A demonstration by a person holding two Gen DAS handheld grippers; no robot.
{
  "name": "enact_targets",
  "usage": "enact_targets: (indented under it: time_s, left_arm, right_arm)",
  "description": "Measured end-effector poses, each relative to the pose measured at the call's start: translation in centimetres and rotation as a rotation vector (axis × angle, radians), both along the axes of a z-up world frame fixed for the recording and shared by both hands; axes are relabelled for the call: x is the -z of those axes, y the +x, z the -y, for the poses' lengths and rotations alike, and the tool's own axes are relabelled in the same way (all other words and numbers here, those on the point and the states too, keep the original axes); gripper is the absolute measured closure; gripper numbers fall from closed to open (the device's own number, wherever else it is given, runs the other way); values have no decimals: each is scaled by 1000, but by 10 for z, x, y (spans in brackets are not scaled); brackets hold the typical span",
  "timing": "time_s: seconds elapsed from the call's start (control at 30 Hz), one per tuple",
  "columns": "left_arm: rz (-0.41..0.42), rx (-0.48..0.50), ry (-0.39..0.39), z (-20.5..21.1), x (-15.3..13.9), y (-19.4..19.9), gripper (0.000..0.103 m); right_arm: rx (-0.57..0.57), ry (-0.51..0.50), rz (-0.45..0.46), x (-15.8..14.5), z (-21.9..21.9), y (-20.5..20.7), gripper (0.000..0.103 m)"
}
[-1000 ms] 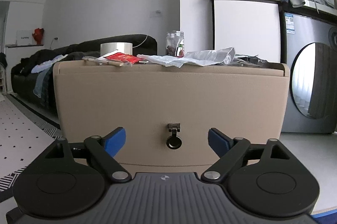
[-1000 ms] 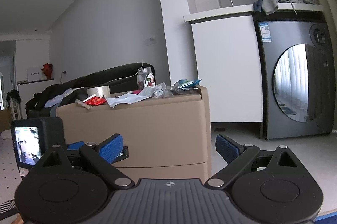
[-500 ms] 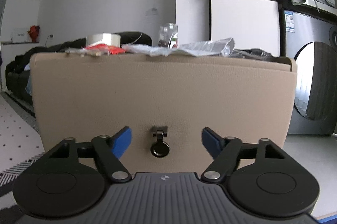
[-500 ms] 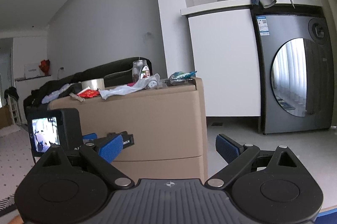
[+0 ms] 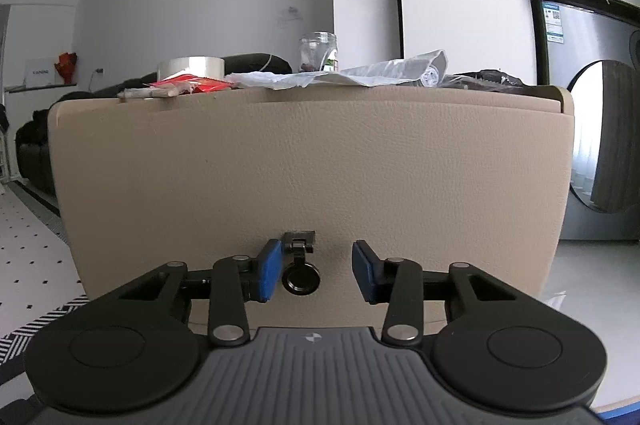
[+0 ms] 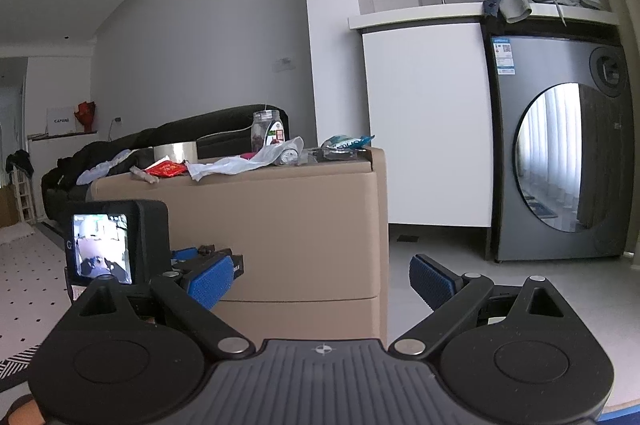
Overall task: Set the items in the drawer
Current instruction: 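Close the left gripper around the black drawer knob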
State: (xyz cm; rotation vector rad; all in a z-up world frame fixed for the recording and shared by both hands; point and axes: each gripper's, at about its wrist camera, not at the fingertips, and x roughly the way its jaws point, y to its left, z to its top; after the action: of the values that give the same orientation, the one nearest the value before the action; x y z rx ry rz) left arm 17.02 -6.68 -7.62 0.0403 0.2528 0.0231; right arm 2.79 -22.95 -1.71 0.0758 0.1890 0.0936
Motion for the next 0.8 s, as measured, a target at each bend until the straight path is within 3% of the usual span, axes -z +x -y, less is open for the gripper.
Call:
enact_targets:
  time_s: [0.07,0.2,0.8]
  left_arm:
    - [2,-6,5,-1,0,0,64]
    - [16,-11,-12,-4,0,-1,77]
    - [33,-11,-26,-11,5,3,85]
  right_arm:
    - [-2,3,-2,0,1,0,6]
    - [9,8,-3,0,3,0,6]
    - [21,-3,-3,1,1,1,6]
